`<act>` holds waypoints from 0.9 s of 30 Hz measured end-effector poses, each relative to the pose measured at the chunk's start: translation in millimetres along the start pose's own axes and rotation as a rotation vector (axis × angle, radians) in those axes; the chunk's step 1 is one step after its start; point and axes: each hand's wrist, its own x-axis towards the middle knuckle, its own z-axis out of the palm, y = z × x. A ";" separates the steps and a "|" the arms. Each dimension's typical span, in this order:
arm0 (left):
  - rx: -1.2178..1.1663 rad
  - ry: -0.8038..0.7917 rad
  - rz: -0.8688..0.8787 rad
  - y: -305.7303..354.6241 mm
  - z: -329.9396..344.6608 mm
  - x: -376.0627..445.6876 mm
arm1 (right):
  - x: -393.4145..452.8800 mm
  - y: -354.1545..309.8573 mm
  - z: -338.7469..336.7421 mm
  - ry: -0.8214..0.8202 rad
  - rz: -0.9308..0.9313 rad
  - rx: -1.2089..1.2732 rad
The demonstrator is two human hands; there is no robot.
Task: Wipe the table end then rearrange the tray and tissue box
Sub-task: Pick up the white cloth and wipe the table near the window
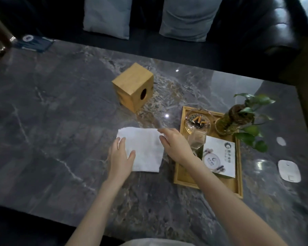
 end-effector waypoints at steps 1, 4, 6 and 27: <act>0.044 -0.008 -0.027 -7.2 1.9 -2.3 | 3.4 0.9 6.5 -0.028 0.030 -0.018; 0.144 -0.054 -0.131 -22.0 8.4 -6.2 | 10.3 3.2 21.4 -0.082 0.130 -0.050; 0.125 -0.043 -0.193 -24.1 13.5 -8.0 | 13.0 4.3 27.9 -0.097 0.184 -0.030; -0.151 -0.025 -0.193 2.3 -1.6 0.2 | 9.7 3.4 31.0 -0.210 0.388 0.358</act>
